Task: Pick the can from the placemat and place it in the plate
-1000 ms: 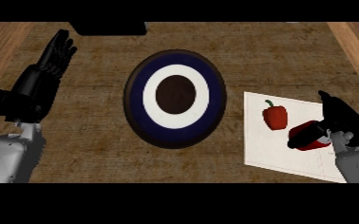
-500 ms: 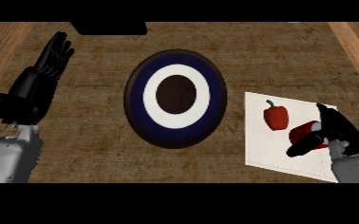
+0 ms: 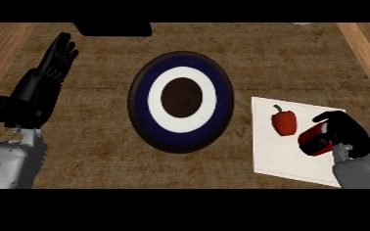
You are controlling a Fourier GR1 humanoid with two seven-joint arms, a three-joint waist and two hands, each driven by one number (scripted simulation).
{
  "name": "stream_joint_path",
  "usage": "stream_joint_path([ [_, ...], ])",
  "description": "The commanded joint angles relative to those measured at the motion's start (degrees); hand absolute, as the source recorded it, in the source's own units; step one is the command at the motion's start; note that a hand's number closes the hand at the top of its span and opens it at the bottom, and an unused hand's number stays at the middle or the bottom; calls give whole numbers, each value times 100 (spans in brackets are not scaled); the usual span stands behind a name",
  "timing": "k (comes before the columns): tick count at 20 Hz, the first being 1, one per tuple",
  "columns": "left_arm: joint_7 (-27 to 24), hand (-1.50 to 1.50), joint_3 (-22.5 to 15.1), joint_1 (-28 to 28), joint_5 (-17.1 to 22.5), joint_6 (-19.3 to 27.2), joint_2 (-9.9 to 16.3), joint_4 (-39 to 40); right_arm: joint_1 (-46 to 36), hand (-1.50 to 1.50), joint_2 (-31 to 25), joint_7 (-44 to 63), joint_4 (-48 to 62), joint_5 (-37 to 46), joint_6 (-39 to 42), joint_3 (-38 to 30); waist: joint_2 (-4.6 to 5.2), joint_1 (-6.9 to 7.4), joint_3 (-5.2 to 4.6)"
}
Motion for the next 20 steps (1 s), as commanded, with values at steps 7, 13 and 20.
stream_joint_path([
  [7,-137,0,217,167,-40,-105,48,133,1871,150,296,-244,-1363,1844,-1840,642,-23,-261,32],
  [13,243,0,269,162,-33,-36,144,-210,3847,150,338,-789,-2276,3240,-3554,1091,-49,-354,35],
  [20,74,0,119,319,-82,-78,-74,-285,4877,150,594,-1175,-3827,4515,-4412,1725,-22,-190,29],
])
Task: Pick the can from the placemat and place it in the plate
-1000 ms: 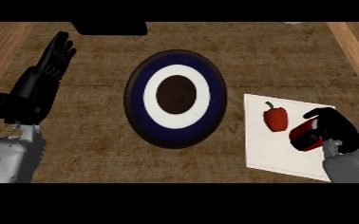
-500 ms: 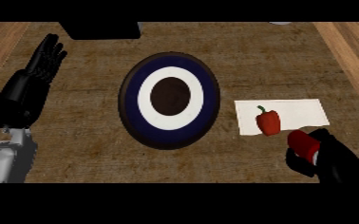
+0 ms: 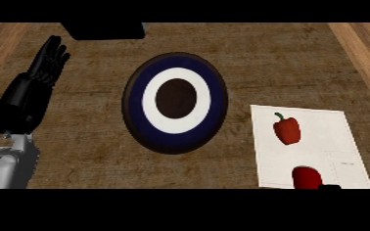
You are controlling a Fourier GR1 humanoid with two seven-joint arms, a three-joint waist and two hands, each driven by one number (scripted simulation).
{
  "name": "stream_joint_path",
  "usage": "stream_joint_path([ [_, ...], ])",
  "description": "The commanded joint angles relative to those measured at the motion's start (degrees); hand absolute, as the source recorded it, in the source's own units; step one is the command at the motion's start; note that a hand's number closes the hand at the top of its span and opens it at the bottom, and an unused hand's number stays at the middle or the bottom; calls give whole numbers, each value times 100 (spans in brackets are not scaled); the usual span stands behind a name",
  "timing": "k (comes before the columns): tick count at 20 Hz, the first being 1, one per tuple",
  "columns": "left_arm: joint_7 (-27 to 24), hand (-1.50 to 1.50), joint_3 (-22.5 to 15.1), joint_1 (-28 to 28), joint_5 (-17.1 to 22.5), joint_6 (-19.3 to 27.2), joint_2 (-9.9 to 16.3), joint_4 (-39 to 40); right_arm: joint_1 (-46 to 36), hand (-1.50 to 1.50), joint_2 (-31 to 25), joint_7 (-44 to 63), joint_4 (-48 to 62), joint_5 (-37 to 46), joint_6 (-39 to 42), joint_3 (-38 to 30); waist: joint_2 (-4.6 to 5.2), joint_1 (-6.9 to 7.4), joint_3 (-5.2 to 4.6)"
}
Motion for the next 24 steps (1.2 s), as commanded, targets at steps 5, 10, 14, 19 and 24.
stream_joint_path([
  [5,34,0,-7,-82,-27,-13,-75,109,434,150,284,-705,-1517,934,-956,1098,33,88,31],
  [10,-75,0,206,-111,217,-294,40,96,21,150,1077,-701,-1839,1750,-272,2039,59,196,26],
  [14,-96,0,9,-271,-70,-106,-208,278,-996,150,1837,-581,-1810,2094,962,2276,85,233,26],
  [19,-169,0,68,-378,-155,-254,-113,379,-2585,150,2472,299,-1347,2072,1976,2285,92,254,27],
  [24,80,0,-20,-428,-125,-214,-186,153,-3549,150,2453,750,-837,1207,1722,1914,123,401,27],
])
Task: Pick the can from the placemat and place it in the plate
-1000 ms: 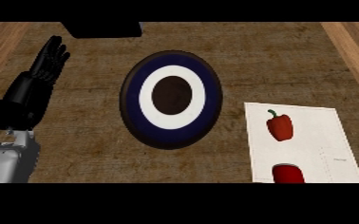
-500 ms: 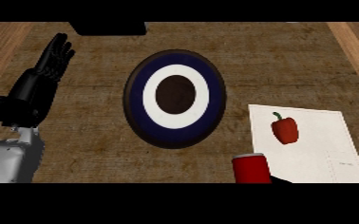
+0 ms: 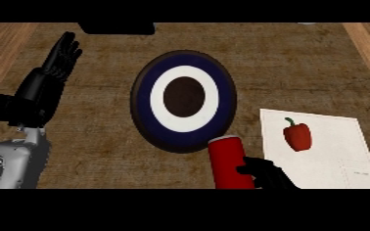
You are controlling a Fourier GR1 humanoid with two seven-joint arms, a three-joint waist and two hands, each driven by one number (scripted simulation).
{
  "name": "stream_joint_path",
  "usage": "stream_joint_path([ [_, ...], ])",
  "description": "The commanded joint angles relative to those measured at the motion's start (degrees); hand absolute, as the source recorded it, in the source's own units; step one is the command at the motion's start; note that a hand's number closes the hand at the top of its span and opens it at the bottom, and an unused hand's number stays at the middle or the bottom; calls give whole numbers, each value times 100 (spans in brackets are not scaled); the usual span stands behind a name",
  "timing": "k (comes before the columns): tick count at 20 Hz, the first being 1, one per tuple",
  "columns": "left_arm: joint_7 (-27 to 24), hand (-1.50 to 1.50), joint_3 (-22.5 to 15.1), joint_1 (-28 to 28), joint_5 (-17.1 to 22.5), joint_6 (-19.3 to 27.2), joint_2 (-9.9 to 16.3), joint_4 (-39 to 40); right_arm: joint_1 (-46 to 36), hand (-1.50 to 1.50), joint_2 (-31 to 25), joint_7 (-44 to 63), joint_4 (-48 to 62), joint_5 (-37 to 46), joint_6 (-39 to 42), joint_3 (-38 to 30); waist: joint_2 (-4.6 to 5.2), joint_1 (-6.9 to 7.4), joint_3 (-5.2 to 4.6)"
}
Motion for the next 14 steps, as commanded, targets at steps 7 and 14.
stream_joint_path([
  [7,88,0,104,-171,82,-98,0,180,-3183,150,1007,1273,2330,-1190,-10,-1102,21,131,0],
  [14,118,0,-26,-285,-98,23,-151,80,-4712,150,1021,1080,4760,-2117,-638,-1794,16,104,7],
])
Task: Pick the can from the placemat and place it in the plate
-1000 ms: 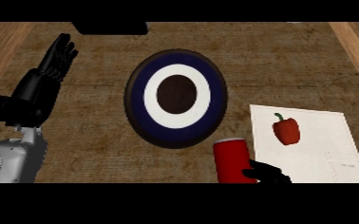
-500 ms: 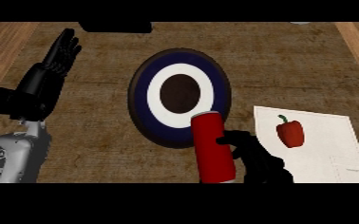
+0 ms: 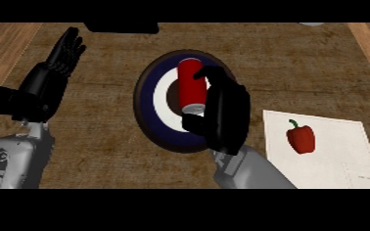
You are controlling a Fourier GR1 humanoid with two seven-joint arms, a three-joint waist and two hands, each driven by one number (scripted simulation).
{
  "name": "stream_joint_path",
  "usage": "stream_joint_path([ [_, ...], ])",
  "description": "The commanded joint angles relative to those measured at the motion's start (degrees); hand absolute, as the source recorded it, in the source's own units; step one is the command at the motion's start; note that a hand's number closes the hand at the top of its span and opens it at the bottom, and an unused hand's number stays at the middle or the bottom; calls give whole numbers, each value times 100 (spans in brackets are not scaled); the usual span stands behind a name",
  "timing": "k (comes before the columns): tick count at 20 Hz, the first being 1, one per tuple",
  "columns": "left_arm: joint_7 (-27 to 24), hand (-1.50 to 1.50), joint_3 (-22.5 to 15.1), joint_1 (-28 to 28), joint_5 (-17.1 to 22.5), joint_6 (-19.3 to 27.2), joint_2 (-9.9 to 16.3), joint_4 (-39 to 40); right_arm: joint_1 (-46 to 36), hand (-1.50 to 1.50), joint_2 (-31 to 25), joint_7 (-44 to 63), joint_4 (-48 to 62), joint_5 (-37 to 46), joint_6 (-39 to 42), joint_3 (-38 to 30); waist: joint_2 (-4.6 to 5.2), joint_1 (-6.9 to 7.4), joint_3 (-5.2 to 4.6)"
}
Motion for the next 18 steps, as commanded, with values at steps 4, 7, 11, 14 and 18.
stream_joint_path([
  [4,-128,0,-40,-47,-144,-12,-53,218,-1207,150,76,25,2106,-1222,-1199,-573,35,27,6],
  [7,-102,0,-85,-134,-67,-73,-117,140,-1599,-150,77,221,2901,-1544,-1810,-503,49,136,6],
  [11,-146,0,55,-173,-75,-113,-17,229,-1775,-150,78,-560,3332,-2554,-2561,-241,37,90,7],
  [14,47,0,-98,-292,-190,19,-148,128,-2033,-150,78,-1141,3696,-2965,-3150,-355,56,159,12],
  [18,73,0,140,-166,66,-114,-54,79,-2116,-150,78,-1778,3550,-3159,-3733,-693,14,28,11],
])
